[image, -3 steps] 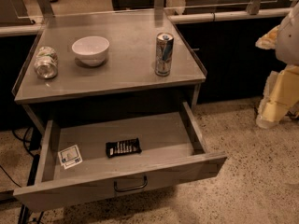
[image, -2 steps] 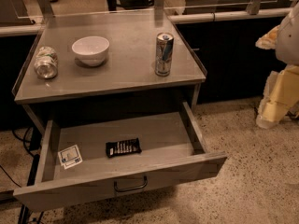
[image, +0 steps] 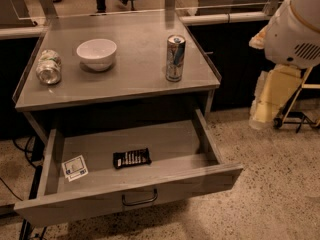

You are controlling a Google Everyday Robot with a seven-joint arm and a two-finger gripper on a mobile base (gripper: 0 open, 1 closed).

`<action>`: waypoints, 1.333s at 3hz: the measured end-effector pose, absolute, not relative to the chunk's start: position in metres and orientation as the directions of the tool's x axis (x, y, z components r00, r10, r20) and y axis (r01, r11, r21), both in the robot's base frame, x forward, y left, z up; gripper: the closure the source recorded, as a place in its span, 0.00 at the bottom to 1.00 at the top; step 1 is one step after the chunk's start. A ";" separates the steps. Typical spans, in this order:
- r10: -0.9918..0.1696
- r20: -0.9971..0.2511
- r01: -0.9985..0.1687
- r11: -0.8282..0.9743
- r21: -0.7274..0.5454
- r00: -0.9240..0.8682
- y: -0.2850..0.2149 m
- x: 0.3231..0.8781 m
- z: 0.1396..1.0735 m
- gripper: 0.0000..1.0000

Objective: Pick rxbar chocolate from top drawer and place on counter

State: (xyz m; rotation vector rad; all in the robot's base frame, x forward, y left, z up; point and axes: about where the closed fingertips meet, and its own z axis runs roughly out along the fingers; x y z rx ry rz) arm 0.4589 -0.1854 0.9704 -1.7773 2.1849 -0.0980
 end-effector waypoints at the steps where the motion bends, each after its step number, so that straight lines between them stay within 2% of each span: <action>1: -0.977 -0.161 -0.955 0.175 -0.241 -0.139 -0.165 0.471 0.959 0.00; 3: -0.972 -0.187 -0.951 0.188 -0.247 -0.143 -0.157 0.468 0.953 0.00; 4: -0.968 -0.180 -0.937 0.218 -0.274 -0.173 -0.128 0.475 0.915 0.00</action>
Offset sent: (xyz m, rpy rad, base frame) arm 0.0099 0.0177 -0.0097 -0.0345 0.0187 0.0337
